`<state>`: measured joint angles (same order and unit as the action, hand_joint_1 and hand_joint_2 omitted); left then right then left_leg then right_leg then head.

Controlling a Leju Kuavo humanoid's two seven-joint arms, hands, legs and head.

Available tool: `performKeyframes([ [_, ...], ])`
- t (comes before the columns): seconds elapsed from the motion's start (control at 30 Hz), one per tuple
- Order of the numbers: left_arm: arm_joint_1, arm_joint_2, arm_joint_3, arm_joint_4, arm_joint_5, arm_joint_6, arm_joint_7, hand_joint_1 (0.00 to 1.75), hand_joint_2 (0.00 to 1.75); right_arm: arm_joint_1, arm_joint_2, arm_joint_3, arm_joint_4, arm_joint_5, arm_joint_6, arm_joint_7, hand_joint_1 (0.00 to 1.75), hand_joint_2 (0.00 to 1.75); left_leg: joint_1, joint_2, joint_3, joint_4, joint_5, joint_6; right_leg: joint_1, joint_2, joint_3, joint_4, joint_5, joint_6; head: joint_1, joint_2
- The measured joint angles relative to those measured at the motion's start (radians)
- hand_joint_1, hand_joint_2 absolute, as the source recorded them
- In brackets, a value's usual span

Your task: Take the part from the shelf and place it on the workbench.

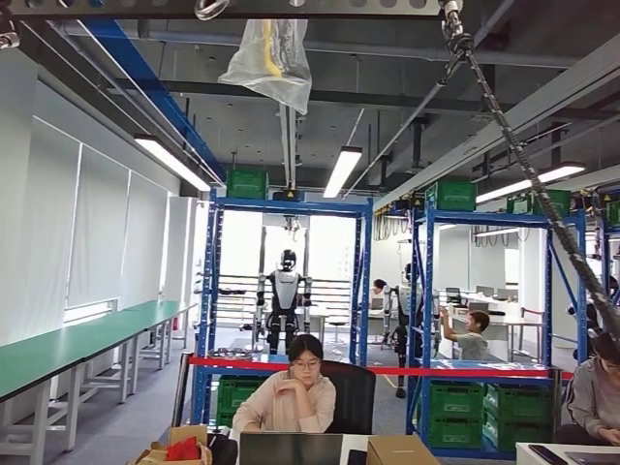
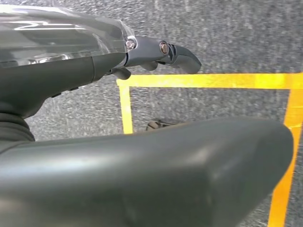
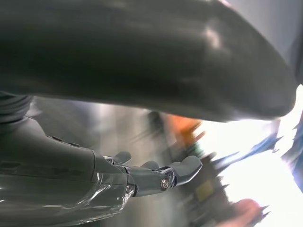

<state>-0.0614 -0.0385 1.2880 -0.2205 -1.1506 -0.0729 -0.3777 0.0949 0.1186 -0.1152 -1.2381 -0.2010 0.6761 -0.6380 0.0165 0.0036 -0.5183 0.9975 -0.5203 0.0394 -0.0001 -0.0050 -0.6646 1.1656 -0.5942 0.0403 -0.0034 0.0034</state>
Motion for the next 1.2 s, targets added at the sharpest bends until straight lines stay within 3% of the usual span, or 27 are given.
performKeyframes([
  [0.03,0.001,-0.001,0.004,0.0,0.0,0.0,0.0,0.0,0.0,-0.012,-0.004,-0.02,0.065,0.013,-0.019,0.001,0.0,0.0,-0.002,0.001,-0.013,0.001,0.01,0.003,-0.001,0.0,-0.012,0.064,-0.033,0.002,0.0,0.0],
  [0.07,0.002,-0.002,0.009,0.0,0.0,0.001,0.0,0.0,0.0,-0.025,-0.01,-0.041,0.138,0.031,-0.039,-0.003,0.0,0.0,-0.005,0.001,-0.026,0.001,0.02,0.004,-0.002,0.0,-0.014,0.109,-0.045,0.003,0.0,0.0],
  [0.1,0.003,-0.003,0.014,0.0,0.0,0.001,0.0,0.0,0.0,-0.04,-0.017,-0.061,0.213,0.053,-0.061,-0.011,0.0,0.0,-0.008,0.002,-0.039,0.002,0.03,0.005,-0.002,0.0,0.0,0.122,-0.035,0.002,0.0,0.0],
  [0.13,0.003,-0.004,0.019,0.0,0.0,0.002,0.001,0.0,0.0,-0.052,-0.024,-0.079,0.283,0.08,-0.082,-0.022,0.0,0.0,-0.011,0.002,-0.052,0.003,0.039,0.005,-0.001,0.001,0.031,0.097,-0.01,-0.002,0.0,0.0],
  [0.2,0.005,-0.007,0.026,0.0,-0.001,0.004,0.001,0.0,0.0,-0.075,-0.039,-0.108,0.401,0.129,-0.124,-0.044,0.0,0.0,-0.017,0.002,-0.07,0.003,0.055,0.004,0.005,0.002,0.134,-0.041,0.035,-0.019,0.0,0.0],
  [0.27,0.006,-0.011,0.03,0.0,-0.002,0.007,0.002,0.0,0.0,-0.098,-0.051,-0.133,0.496,0.156,-0.152,-0.052,0.0,0.0,-0.02,0.003,-0.08,0.003,0.071,-0.002,0.012,0.004,0.226,-0.186,0.038,-0.035,0.001,0.0],
  [0.33,0.007,-0.013,0.033,0.0,-0.003,0.008,0.002,0.0,0.0,-0.112,-0.06,-0.157,0.58,0.166,-0.172,-0.055,0.0,0.0,-0.016,0.004,-0.086,0.0,0.089,-0.014,0.019,0.004,0.252,-0.243,0.035,-0.04,0.001,0.0],
  [0.4,0.01,-0.013,0.035,0.0,-0.004,0.009,0.002,0.0,0.0,-0.126,-0.068,-0.178,0.662,0.181,-0.208,-0.056,0.0,0.0,-0.013,0.001,-0.096,0.006,0.078,-0.025,0.018,0.0,0.24,-0.253,0.058,-0.05,0.001,0.0],
  [0.47,0.012,-0.013,0.039,0.0,-0.005,0.009,0.002,0.0,0.0,-0.14,-0.074,-0.191,0.737,0.208,-0.254,-0.054,0.0,0.0,-0.013,-0.002,-0.122,0.07,-0.002,-0.032,0.013,-0.005,0.217,-0.259,0.082,-0.063,0.001,0.001],
  [0.53,0.011,-0.014,0.043,-0.001,-0.006,0.008,0.002,0.0,0.0,-0.146,-0.081,-0.196,0.798,0.25,-0.317,-0.039,0.0,0.0,-0.01,-0.002,-0.151,0.197,-0.095,-0.04,0.014,-0.007,0.186,-0.249,0.099,-0.068,0.001,0.001],
  [0.57,0.011,-0.013,0.044,-0.001,-0.007,0.008,0.002,0.0,0.0,-0.148,-0.084,-0.196,0.826,0.274,-0.353,-0.026,0.0,0.0,-0.008,-0.002,-0.156,0.252,-0.115,-0.044,0.014,-0.008,0.171,-0.242,0.106,-0.067,0.001,0.0],
  [0.6,0.011,-0.013,0.045,-0.001,-0.009,0.008,0.002,0.0,0.0,-0.149,-0.087,-0.196,0.852,0.297,-0.391,-0.005,0.0,0.0,-0.006,-0.002,-0.149,0.281,-0.11,-0.048,0.014,-0.009,0.154,-0.233,0.111,-0.065,0.001,0.0],
  [0.63,0.011,-0.013,0.045,-0.001,-0.012,0.008,0.002,0.0,0.0,-0.15,-0.089,-0.196,0.876,0.32,-0.426,0.021,0.0,0.0,-0.003,-0.002,-0.128,0.276,-0.087,-0.051,0.012,-0.01,0.137,-0.223,0.116,-0.063,0.001,0.0],
  [0.7,0.01,-0.013,0.045,-0.001,-0.019,0.008,0.002,0.0,0.0,-0.147,-0.092,-0.196,0.917,0.363,-0.491,0.095,0.0,0.0,0.004,-0.002,-0.04,0.173,-0.04,-0.058,0.01,-0.009,0.102,-0.195,0.122,-0.056,0.001,0.0],
  [0.77,0.006,-0.013,0.045,-0.001,-0.024,0.007,0.001,0.0,0.0,-0.14,-0.094,-0.196,0.95,0.4,-0.543,0.167,0.0,0.0,0.006,-0.004,0.044,0.047,-0.041,-0.053,0.011,-0.009,0.074,-0.167,0.126,-0.047,0.001,0.0],
  [0.8,0.005,-0.013,0.045,-0.001,-0.025,0.007,0.001,0.0,0.0,-0.137,-0.095,-0.195,0.964,0.415,-0.562,0.197,0.0,0.0,0.004,-0.004,0.063,0.013,-0.05,-0.047,0.011,-0.009,0.064,-0.158,0.131,-0.041,0.001,0.0],
  [0.87,0.005,-0.014,0.046,-0.001,-0.029,0.007,0.001,0.0,0.0,-0.13,-0.096,-0.194,0.987,0.439,-0.59,0.257,0.0,0.0,0.003,-0.004,0.06,-0.003,-0.055,-0.035,0.011,-0.006,0.051,-0.152,0.142,-0.027,0.001,0.0],
  [0.9,0.004,-0.014,0.046,-0.001,-0.031,0.007,0.001,0.0,0.0,-0.127,-0.097,-0.193,0.997,0.446,-0.599,0.284,0.0,0.0,0.005,-0.002,0.052,-0.005,-0.05,-0.028,0.01,-0.004,0.044,-0.146,0.134,-0.02,0.001,0.0],
  [0.97,0.004,-0.015,0.046,-0.001,-0.035,0.007,0.002,0.0,0.0,-0.121,-0.097,-0.192,1.012,0.458,-0.613,0.337,0.0,0.0,0.008,0.002,0.031,-0.007,-0.033,-0.011,0.006,0.0,0.022,-0.091,0.067,-0.008,0.001,0.0],
  [1.03,0.003,-0.014,0.046,-0.001,-0.038,0.007,0.002,0.0,0.0,-0.12,-0.096,-0.192,1.022,0.468,-0.627,0.397,0.0,0.0,0.004,0.005,0.009,-0.006,-0.014,-0.003,0.0,0.001,-0.003,0.028,-0.027,0.001,0.001,0.0],
  [1.07,0.002,-0.014,0.047,-0.001,-0.04,0.007,0.002,0.0,0.0,-0.12,-0.095,-0.192,1.026,0.472,-0.632,0.424,0.0,0.0,0.002,0.006,-0.002,-0.005,-0.005,-0.001,-0.003,0.001,-0.01,0.085,-0.052,0.004,0.001,0.0],
  [1.1,0.002,-0.014,0.047,-0.001,-0.042,0.006,0.002,0.0,0.0,-0.12,-0.095,-0.192,1.03,0.475,-0.638,0.448,0.0,0.0,0.0,0.007,-0.014,-0.002,0.003,0.0,-0.004,0.001,-0.004,0.118,-0.054,0.005,0.001,0.0],
  [1.13,0.001,-0.014,0.048,-0.001,-0.043,0.006,0.002,0.0,0.0,-0.12,-0.094,-0.192,1.032,0.477,-0.641,0.468,0.0,0.0,-0.002,0.008,-0.025,0.0,0.011,-0.001,-0.005,0.001,0.018,0.115,-0.034,0.005,0.001,0.0],
  [1.2,0.0,-0.014,0.049,-0.001,-0.044,0.004,0.002,0.0,0.0,-0.12,-0.094,-0.192,1.035,0.481,-0.646,0.497,0.0,0.0,-0.004,0.008,-0.045,0.005,0.026,-0.004,-0.005,0.003,0.112,0.006,0.023,-0.001,0.001,0.0],
])
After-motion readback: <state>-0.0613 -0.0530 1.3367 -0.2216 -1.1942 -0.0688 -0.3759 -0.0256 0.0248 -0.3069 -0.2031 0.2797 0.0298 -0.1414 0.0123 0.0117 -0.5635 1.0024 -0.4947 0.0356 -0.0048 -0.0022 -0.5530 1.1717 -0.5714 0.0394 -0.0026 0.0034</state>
